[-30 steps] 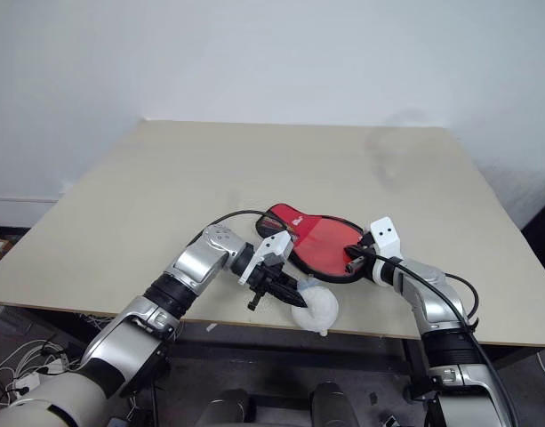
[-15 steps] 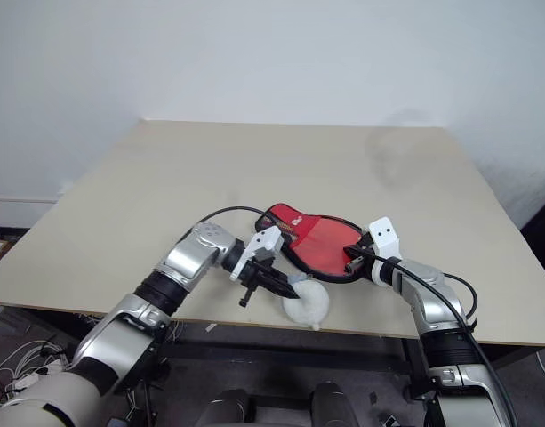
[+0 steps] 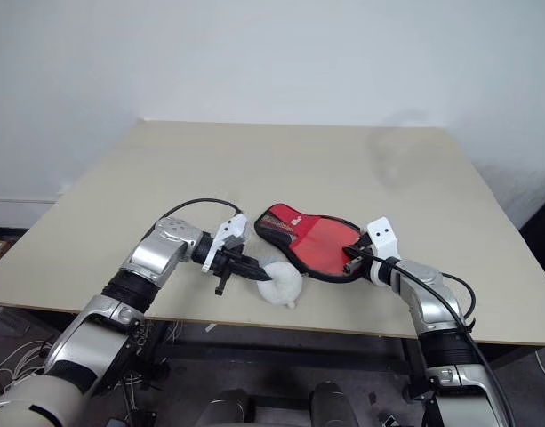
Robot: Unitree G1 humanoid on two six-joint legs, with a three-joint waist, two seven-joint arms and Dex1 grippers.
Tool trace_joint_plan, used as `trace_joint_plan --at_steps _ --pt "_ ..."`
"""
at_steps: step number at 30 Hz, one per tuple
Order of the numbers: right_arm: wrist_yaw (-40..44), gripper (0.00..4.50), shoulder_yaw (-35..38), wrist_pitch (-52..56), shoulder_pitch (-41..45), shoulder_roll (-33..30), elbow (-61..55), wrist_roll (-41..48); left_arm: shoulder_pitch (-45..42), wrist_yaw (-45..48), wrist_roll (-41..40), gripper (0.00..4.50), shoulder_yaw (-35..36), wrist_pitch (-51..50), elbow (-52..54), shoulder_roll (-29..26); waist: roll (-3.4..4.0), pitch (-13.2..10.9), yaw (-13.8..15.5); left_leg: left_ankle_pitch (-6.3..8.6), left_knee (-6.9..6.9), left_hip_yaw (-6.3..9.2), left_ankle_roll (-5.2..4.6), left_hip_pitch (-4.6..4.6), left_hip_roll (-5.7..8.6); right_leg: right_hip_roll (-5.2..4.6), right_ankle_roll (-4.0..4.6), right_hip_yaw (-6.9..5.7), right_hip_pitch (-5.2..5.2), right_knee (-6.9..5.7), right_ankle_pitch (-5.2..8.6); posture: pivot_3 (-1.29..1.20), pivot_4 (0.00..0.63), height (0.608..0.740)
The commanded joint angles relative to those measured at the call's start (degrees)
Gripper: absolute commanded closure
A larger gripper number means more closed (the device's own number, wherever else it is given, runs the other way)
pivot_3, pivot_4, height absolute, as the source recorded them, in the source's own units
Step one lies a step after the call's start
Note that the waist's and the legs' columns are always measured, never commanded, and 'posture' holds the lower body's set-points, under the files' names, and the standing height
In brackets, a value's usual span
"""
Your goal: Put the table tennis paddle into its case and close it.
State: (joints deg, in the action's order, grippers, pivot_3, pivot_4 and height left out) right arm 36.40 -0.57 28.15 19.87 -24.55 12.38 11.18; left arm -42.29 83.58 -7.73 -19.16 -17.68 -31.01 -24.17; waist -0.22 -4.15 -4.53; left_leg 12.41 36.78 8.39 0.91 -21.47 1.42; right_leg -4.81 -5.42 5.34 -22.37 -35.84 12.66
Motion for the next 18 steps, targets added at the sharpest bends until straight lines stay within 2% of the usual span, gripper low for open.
trace_joint_plan --at_steps 1,8,18 --pt "0.3 4.5 -1.26 0.54 -0.05 0.3 0.75 -0.61 -0.61 -1.65 1.39 4.47 1.96 2.12 -3.19 -2.75 0.0 0.0 -0.27 0.0 0.0 0.0 0.0 0.0 0.0 0.0 0.0 0.0 0.0 0.0 0.0 0.0 0.0 0.74" --pt "0.35 4.5 -1.54 0.3 -0.58 0.35 0.53 -0.81 -2.31 -6.83 3.3 4.47 3.09 6.77 -11.47 -4.11 -0.05 0.03 -0.4 0.0 -0.06 0.02 0.0 0.02 0.0 0.0 0.0 -0.02 -0.01 0.0 0.0 0.0 0.0 0.74" --pt "0.5 4.5 -2.16 -0.21 -0.8 0.26 0.66 -0.97 -4.79 -15.25 4.67 4.47 5.22 11.76 -20.21 -3.26 -0.13 0.08 -0.89 0.0 -0.07 0.03 0.0 0.08 -0.01 0.0 0.0 -0.02 0.03 -0.01 -0.01 0.0 0.0 0.74"
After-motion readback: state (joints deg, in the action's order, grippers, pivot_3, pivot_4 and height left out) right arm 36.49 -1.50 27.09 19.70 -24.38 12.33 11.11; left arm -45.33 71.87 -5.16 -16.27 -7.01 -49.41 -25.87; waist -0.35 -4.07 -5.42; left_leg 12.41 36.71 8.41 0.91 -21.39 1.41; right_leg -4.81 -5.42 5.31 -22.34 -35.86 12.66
